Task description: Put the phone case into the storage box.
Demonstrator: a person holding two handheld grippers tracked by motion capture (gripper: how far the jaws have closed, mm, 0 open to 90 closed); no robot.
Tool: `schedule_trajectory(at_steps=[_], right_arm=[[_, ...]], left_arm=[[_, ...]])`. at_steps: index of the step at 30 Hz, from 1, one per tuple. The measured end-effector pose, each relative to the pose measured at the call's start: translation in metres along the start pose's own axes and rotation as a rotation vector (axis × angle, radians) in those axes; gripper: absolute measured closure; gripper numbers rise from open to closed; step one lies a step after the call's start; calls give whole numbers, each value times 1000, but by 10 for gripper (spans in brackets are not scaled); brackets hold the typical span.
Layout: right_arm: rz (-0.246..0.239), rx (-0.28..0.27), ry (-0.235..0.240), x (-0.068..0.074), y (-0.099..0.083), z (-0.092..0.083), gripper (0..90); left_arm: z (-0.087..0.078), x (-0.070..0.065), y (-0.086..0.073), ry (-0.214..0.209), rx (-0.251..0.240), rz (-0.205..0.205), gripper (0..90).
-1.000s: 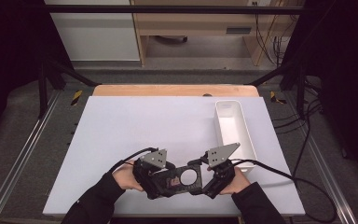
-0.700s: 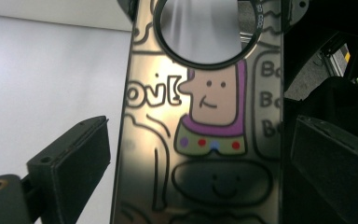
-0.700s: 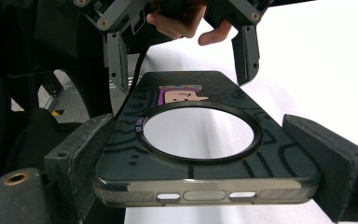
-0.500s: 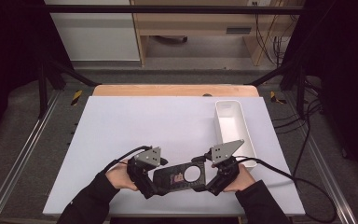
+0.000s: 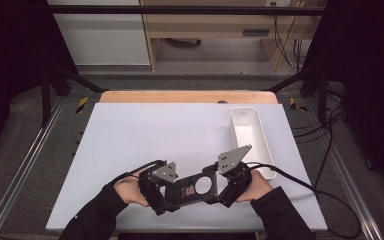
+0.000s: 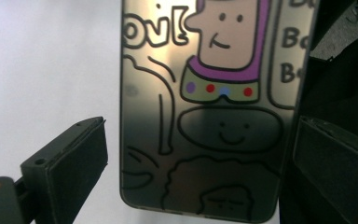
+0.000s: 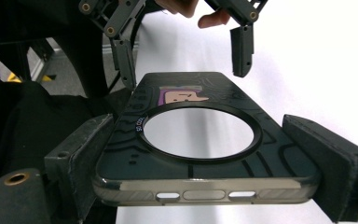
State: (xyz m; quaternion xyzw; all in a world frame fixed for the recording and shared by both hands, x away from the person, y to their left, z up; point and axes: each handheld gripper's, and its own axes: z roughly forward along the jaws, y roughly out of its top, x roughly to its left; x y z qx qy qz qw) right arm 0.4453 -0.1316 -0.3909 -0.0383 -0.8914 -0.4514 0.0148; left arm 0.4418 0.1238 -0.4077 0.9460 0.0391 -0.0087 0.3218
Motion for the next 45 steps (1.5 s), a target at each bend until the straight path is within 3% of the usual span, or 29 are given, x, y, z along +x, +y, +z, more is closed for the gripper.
schedule_trajectory(at_steps=[9, 20, 27, 45], right_arm=[[-4, 67, -1, -3, 8, 2, 124], [-18, 111, 0, -3, 17, 5, 124], [-28, 150, -9, -3, 20, 7, 124], [-31, 172, -17, 0, 25, 9, 124]], left_arm=[[8, 2, 5, 17, 89, 25, 32], [17, 4, 13, 16, 155, 53, 36], [25, 5, 22, 13, 241, 72, 38], [33, 6, 31, -3, 291, 83, 84]])
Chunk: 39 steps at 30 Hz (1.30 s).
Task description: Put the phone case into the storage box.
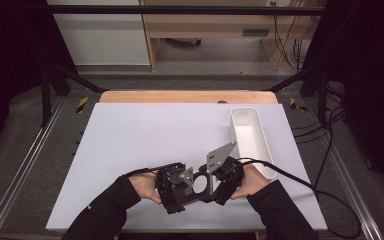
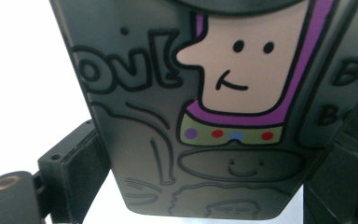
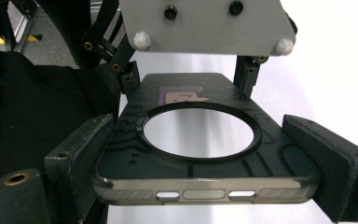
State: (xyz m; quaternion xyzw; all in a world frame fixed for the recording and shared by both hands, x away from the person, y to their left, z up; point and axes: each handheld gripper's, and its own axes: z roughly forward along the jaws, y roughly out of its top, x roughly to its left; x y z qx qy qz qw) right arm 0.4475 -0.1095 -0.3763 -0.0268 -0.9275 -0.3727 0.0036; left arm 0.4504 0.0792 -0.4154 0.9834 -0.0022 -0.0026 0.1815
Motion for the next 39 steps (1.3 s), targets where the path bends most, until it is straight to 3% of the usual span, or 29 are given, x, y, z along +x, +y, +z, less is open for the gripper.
schedule_trajectory(at_steps=[23, 29, 39], right_arm=[[-7, -22, -17, 0, 0, 0, 110], [12, -64, -61, 0, 0, -7, 3], [9, -144, -88, 2, 1, -24, 1]], left_arm=[[-1, 1, 0, 0, -6, 2, 117], [-6, 1, -2, 14, -39, -4, 118], [-12, 3, -11, 23, -91, -35, 117]])
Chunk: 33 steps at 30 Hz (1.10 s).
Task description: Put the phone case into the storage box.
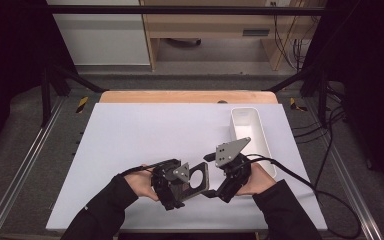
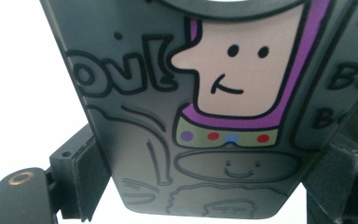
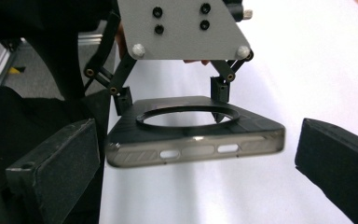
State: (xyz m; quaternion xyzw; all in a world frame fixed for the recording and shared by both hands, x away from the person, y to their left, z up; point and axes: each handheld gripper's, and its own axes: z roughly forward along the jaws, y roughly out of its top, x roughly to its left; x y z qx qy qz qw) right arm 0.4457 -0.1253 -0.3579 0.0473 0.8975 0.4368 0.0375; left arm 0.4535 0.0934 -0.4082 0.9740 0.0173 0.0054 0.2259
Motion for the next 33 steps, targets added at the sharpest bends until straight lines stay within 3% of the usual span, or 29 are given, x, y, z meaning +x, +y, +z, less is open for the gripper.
schedule_trajectory(at_steps=[7, 11, 16, 33], right_arm=[[41, -73, -30, -2, -10, -14, 1], [68, -124, -43, -2, -18, -18, 1], [97, -152, -57, -2, -27, -18, 1], [131, -194, -50, 2, -37, -7, 1]], left_arm=[[-7, 2, -11, 18, -57, -25, 117], [-11, 2, -21, 24, -117, -48, 117], [-11, 2, -27, 27, -152, -63, 117], [-15, -1, -45, 32, -322, -117, 116]])
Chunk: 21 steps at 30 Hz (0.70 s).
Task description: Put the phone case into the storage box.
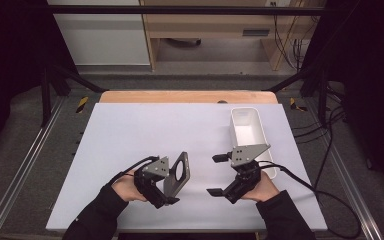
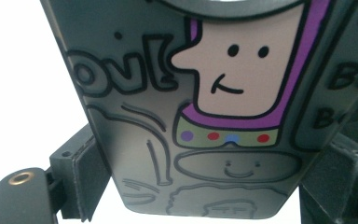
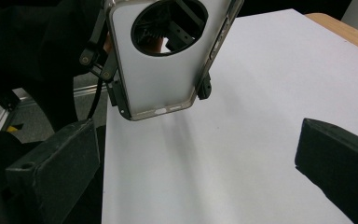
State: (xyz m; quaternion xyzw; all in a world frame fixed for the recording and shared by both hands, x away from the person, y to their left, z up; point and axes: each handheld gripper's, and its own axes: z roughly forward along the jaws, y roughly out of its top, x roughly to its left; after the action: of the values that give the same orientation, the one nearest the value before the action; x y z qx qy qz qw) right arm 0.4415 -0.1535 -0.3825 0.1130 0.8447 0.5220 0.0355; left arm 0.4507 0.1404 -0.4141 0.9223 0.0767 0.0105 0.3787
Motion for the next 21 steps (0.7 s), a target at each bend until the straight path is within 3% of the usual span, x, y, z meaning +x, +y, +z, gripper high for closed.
schedule_trajectory(at_steps=[12, 21], right_arm=[[18, -13, -3, -1, -5, 4, 1], [26, -40, 2, -1, -4, 5, 1]], left_arm=[[-2, 0, 1, -34, -71, -4, 116], [1, 2, 3, -48, -86, -7, 116]])
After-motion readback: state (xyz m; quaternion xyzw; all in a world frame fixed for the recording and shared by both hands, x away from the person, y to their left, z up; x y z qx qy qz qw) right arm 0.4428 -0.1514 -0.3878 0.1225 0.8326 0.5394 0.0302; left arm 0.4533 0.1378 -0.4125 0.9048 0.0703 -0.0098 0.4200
